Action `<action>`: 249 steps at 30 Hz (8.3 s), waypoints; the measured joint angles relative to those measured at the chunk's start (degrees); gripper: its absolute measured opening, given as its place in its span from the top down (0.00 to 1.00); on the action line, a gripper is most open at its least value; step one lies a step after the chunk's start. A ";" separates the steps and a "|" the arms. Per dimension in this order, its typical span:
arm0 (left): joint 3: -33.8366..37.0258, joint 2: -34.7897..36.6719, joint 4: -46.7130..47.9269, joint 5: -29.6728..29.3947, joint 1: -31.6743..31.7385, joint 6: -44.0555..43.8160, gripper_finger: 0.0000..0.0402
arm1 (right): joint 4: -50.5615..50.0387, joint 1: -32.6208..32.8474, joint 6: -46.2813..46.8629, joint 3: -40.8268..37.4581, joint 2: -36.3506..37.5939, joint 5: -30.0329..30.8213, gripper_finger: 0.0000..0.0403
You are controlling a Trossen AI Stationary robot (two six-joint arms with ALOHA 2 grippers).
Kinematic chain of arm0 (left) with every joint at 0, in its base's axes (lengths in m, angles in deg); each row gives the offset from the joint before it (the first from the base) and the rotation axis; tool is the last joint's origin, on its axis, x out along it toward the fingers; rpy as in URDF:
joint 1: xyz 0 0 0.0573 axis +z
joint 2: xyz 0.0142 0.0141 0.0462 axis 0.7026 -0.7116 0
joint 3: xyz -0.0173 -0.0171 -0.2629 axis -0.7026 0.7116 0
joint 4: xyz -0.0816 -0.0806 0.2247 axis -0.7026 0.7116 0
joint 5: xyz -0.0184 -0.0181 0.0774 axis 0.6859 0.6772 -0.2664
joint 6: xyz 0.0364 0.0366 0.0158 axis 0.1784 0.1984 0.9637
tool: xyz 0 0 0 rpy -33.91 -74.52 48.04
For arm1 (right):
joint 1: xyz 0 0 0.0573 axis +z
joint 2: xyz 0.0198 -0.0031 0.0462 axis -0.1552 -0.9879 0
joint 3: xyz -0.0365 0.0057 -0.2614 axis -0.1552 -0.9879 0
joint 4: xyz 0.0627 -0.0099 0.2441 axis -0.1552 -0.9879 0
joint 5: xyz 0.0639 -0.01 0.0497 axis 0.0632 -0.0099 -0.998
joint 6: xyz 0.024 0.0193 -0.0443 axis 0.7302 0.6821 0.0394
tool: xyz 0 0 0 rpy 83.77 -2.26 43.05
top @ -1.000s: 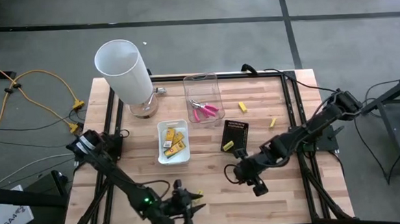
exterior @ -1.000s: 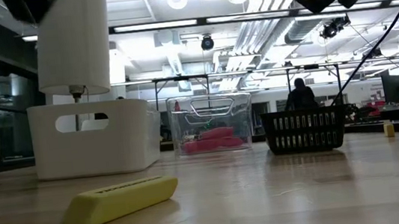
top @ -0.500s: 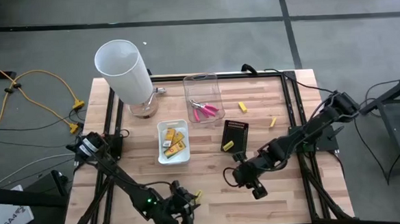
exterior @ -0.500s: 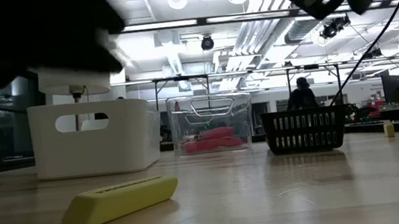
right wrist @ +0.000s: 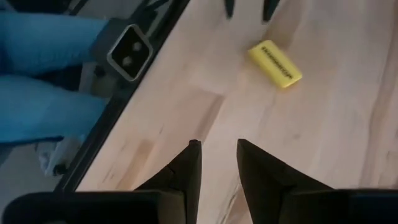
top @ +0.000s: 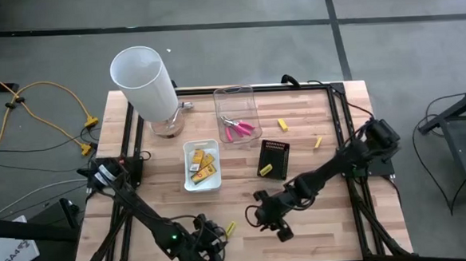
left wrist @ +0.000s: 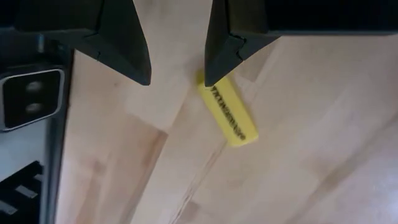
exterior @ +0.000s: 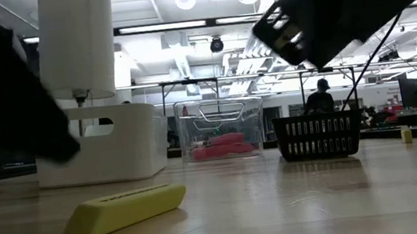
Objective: Pick & Place School Supplies
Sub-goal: Put the bottom left yellow eraser into the black bin
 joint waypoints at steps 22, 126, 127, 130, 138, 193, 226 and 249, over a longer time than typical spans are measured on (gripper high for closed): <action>0.00 -1.26 7.31 0.40 0.25 -3.93 0.64 | 9.25 -2.15 1.33 0.04 -3.18 -2.68 0.77; 0.07 -3.82 2.76 -0.65 2.89 14.91 0.89 | 25.36 -1.02 15.66 0.04 -14.35 -5.52 1.00; 0.07 -3.82 2.62 -0.65 3.04 15.17 0.89 | 25.40 -1.18 15.65 0.04 -14.35 -5.52 1.00; 0.07 -3.82 2.19 -0.67 3.31 15.29 0.89 | 25.41 -1.52 15.27 0.04 -14.35 -5.24 1.00; 0.07 -3.82 0.20 -0.44 3.28 16.02 0.89 | 25.06 -2.63 14.39 0.04 -14.38 -3.47 1.00; -0.03 -5.11 -1.89 4.35 4.76 22.40 0.89 | 27.10 -3.29 16.75 0.07 -17.76 -1.91 1.00; 0.26 -5.48 -8.80 2.91 7.36 32.90 0.92 | 26.75 -3.22 17.64 -0.02 -17.65 -2.47 1.00; 0.02 -5.43 -20.72 2.02 8.25 40.16 0.94 | 26.77 -2.55 18.03 0.13 -17.65 0.52 1.00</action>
